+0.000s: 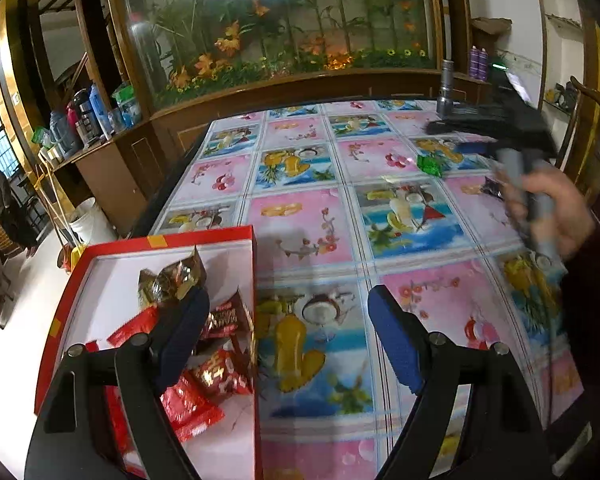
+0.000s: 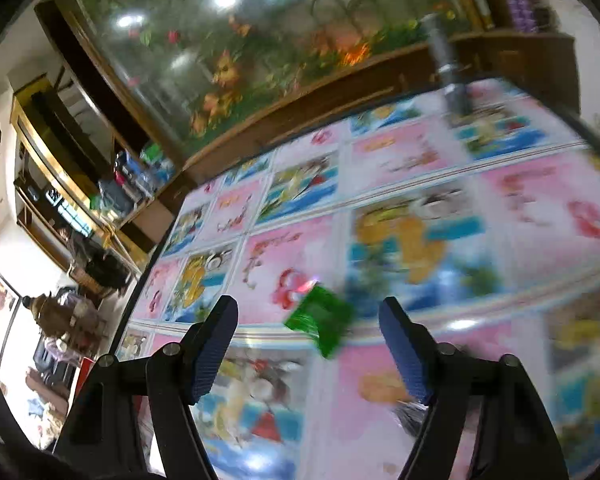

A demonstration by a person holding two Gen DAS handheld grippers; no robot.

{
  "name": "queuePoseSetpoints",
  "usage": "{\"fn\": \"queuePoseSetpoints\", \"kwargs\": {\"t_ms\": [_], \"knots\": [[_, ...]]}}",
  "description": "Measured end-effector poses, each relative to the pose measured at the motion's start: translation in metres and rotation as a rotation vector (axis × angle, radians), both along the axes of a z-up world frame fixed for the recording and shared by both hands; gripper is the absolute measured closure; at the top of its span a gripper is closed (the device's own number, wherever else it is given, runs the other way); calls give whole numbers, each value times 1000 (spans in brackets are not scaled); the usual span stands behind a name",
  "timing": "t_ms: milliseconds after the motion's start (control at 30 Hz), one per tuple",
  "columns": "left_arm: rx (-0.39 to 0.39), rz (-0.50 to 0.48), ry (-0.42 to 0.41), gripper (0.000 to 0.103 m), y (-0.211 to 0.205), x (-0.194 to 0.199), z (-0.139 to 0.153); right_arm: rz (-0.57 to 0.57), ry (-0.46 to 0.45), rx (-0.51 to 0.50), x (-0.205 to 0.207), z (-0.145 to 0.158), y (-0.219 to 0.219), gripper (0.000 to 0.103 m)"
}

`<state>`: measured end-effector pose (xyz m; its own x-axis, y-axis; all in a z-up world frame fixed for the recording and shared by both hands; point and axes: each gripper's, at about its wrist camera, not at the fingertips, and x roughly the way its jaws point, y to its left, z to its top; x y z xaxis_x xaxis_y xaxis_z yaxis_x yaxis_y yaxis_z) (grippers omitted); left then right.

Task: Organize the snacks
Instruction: 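Move both tools back toward the green packet and black packet on the tablecloth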

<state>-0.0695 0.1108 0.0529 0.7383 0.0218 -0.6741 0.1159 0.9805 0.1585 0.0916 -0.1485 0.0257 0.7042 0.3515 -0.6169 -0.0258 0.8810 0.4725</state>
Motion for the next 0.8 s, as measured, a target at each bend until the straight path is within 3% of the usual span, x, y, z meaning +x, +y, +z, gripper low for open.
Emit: {"fn": "queuePoseSetpoints", "kwargs": {"t_ms": [67,133,167,267,333,400,433,467,500,533,567,600,633,700,800], "knots": [[2,6,13,21,3,-4,-3,-28,17,-94,28,-4,28,38],[-2,16,36,21,7,-7,-8,-30,35,-125,37,-9,34,43],[-5,20,46,21,9,-8,-9,-32,57,-146,44,-15,39,51],[-6,34,53,21,12,-10,-11,-42,117,-159,54,-35,41,56],[-11,40,49,21,11,-11,-9,-13,87,-258,48,-37,50,64],[-14,36,40,21,10,-13,-6,95,111,-222,40,-38,58,72],[-11,33,34,21,9,-14,-5,95,111,-222,40,-38,58,73],[-5,32,29,21,7,-14,-4,170,135,-200,35,-38,65,74],[-1,31,28,21,7,-15,-5,375,177,-126,17,-36,80,74],[-2,29,29,21,7,-14,-5,509,199,-57,4,-36,89,74],[-4,28,34,21,6,-13,-6,509,199,-57,4,-36,89,76],[-5,27,39,21,5,-12,-8,632,206,-26,-12,-34,98,76],[-6,26,44,21,4,-11,-9,707,180,-66,-31,-28,103,75],[-6,19,60,21,0,-7,-13,649,132,-130,-44,-19,89,69],[-10,2,73,21,-8,-5,-18,282,94,-78,-37,-10,-2,59]]}}
